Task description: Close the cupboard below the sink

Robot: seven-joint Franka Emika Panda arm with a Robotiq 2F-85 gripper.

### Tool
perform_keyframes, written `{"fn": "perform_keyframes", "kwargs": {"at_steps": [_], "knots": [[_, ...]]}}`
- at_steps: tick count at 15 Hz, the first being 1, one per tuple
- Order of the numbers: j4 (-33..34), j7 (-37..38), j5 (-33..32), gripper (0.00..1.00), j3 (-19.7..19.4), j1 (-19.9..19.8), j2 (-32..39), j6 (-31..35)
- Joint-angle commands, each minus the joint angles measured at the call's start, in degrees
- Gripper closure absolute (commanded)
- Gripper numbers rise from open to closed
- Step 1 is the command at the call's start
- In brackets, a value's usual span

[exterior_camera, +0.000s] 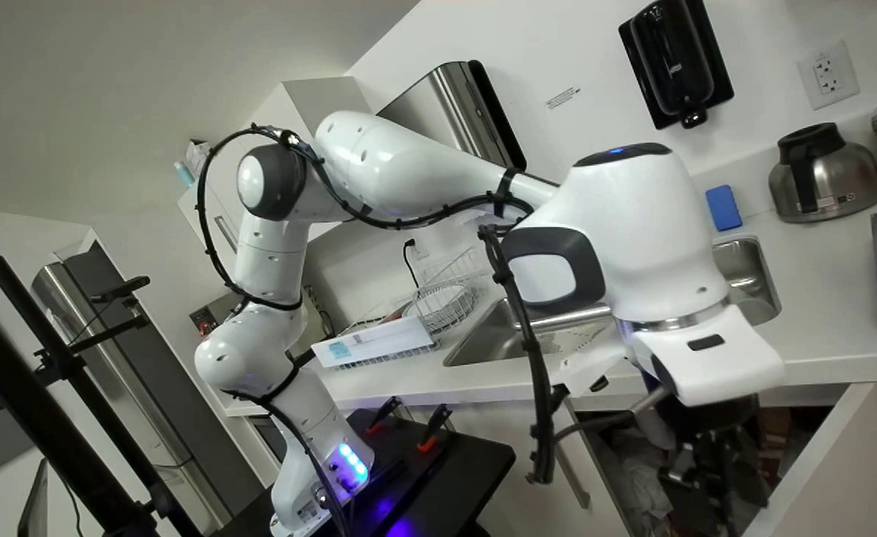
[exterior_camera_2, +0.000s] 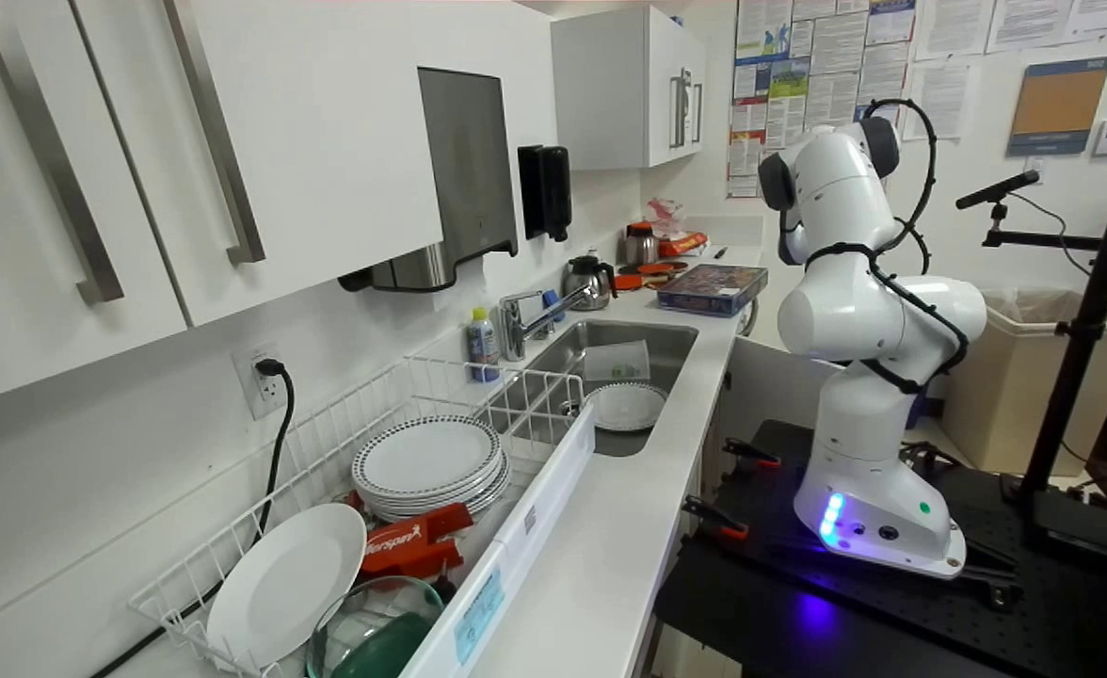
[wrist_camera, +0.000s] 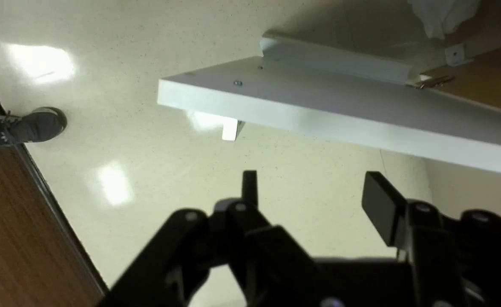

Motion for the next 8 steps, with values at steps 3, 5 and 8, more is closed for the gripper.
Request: {"fn": "perform_keyframes", "kwargs": {"at_steps": [3,5,8], "knots": [[17.37,9.18,-2.47,0.80,4.87,-7.65,10.42,-5.18],[19.97,10.52,-3.67,0.95,5.85,-8.54,12.39,-6.13],[21.53,11.05,-4.61,1.00,7.26,-8.95,14.52,-6.38]]}}
